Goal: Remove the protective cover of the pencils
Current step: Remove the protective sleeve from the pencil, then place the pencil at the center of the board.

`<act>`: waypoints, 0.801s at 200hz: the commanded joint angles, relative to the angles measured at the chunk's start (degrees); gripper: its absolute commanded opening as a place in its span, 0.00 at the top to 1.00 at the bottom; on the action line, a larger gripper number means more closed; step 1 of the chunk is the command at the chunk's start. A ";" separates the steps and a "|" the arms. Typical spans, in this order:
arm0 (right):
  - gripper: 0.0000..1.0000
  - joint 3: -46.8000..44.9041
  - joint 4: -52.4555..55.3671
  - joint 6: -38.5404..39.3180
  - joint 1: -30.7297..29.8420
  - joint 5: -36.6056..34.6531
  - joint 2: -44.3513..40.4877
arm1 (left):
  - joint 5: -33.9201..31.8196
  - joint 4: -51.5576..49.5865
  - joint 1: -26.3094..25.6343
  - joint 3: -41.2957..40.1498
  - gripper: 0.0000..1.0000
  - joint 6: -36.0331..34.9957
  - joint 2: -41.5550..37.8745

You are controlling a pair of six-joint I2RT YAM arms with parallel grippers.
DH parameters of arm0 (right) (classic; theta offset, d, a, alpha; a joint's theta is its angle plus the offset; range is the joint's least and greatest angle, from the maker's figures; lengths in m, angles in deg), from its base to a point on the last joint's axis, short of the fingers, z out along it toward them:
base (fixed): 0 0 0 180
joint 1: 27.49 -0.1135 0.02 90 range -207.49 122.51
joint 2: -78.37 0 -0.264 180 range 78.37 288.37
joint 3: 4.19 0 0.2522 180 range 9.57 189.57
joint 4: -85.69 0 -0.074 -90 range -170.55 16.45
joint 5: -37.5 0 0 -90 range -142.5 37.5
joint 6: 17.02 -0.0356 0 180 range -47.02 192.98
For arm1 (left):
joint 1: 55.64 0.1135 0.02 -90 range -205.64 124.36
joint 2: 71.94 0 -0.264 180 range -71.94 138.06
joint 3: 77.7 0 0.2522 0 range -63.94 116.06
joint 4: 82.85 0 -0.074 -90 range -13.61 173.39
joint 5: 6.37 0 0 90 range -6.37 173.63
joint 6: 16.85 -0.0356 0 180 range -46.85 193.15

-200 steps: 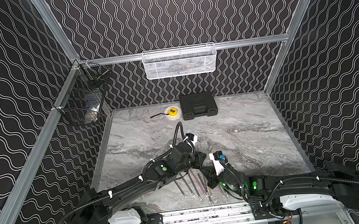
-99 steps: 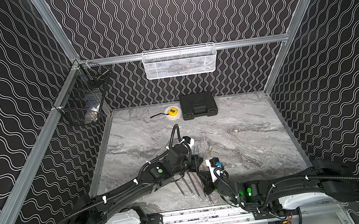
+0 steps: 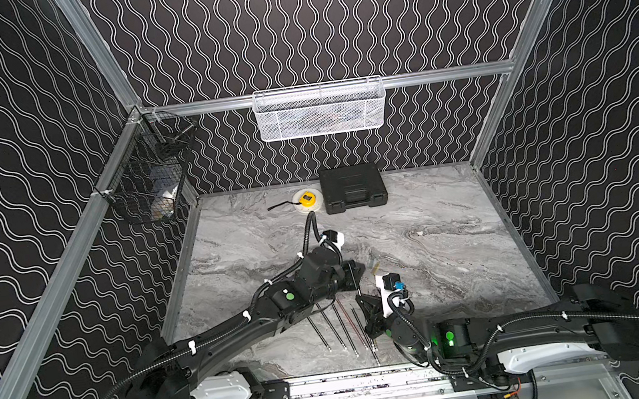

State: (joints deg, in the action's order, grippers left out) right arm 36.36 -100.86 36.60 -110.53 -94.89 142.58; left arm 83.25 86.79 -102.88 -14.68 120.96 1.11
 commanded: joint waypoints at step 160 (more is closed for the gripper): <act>1.00 -3.81 9.73 1.30 -0.53 0.05 -15.60 | -7.44 3.34 2.48 8.65 0.97 -2.57 5.27</act>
State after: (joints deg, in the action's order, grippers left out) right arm 32.21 -94.17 38.08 -111.06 -92.42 127.45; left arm 74.92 89.70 -100.78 -6.27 118.25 5.92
